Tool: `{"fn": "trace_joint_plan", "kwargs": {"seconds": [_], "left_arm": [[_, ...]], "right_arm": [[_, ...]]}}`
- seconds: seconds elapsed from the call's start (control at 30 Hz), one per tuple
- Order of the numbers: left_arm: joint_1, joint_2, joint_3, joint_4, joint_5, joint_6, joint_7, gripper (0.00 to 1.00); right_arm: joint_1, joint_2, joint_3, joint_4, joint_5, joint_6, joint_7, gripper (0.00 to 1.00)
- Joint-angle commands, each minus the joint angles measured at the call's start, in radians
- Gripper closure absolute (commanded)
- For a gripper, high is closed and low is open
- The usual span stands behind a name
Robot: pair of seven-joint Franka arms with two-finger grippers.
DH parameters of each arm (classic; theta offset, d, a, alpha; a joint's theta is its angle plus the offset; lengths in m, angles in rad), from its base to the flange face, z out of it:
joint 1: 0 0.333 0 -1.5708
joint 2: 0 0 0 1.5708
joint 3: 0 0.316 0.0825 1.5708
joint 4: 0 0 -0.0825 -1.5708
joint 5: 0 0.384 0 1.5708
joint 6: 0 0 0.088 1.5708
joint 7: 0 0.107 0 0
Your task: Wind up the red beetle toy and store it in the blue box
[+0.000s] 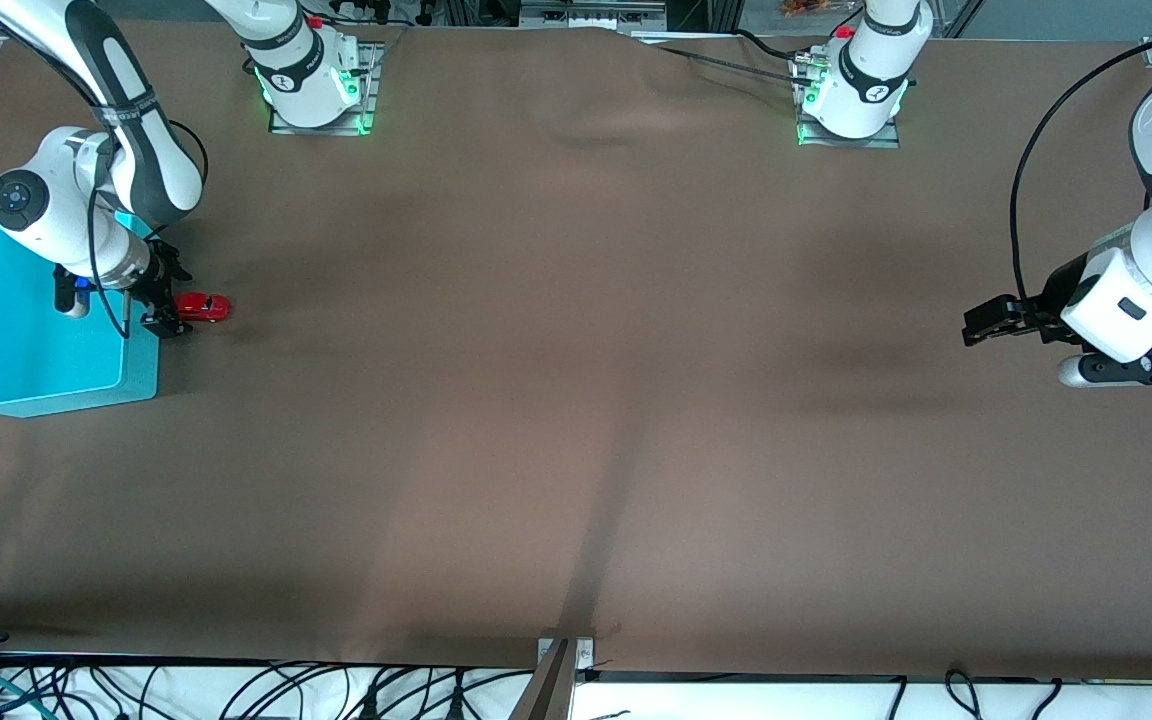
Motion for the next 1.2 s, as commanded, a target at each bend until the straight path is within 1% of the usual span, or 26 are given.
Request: {"fn": "trace_joint_plan", "kwargs": {"seconds": [0.0, 0.1, 0.13, 0.27, 0.33, 0.57, 0.63, 0.73, 0.77, 1.0, 1.17], "left_arm": [[0.0, 0.014, 0.0, 0.025, -0.024, -0.005, 0.026, 0.0], [-0.002, 0.016, 0.0, 0.025, -0.022, -0.005, 0.025, 0.0], [-0.002, 0.016, 0.0, 0.025, -0.022, -0.005, 0.025, 0.0], [-0.002, 0.018, 0.0, 0.025, -0.022, -0.005, 0.026, 0.0], [-0.002, 0.018, 0.0, 0.025, -0.022, -0.005, 0.026, 0.0], [-0.002, 0.018, 0.0, 0.025, -0.022, -0.005, 0.026, 0.0], [-0.002, 0.018, 0.0, 0.025, -0.022, -0.005, 0.026, 0.0], [-0.002, 0.018, 0.0, 0.025, -0.022, -0.005, 0.026, 0.0], [-0.002, 0.018, 0.0, 0.025, -0.022, -0.005, 0.026, 0.0], [0.0, 0.018, 0.0, 0.025, -0.022, -0.005, 0.028, 0.0], [0.0, 0.018, 0.0, 0.025, -0.021, -0.005, 0.028, 0.0]], "right_arm": [[-0.005, 0.017, 0.0, -0.001, -0.021, 0.036, 0.016, 0.0], [-0.005, 0.028, 0.0, -0.001, -0.021, 0.039, 0.016, 0.0], [-0.005, 0.028, 0.0, -0.001, -0.021, 0.039, 0.016, 0.02], [-0.005, 0.028, 0.0, -0.001, -0.021, 0.037, 0.018, 0.22], [-0.005, 0.028, 0.0, -0.001, -0.019, 0.037, 0.018, 0.29], [-0.005, 0.028, 0.0, 0.0, -0.019, 0.037, 0.055, 0.61], [-0.005, 0.026, 0.0, 0.0, -0.019, 0.036, 0.065, 0.73], [-0.004, 0.022, 0.0, -0.001, -0.019, 0.032, 0.069, 0.94], [-0.005, 0.019, 0.0, -0.001, -0.021, 0.032, 0.07, 1.0], [-0.004, 0.007, 0.002, -0.001, -0.022, 0.016, 0.07, 1.0], [0.001, -0.033, 0.005, 0.002, -0.031, -0.035, 0.069, 1.0]]}}
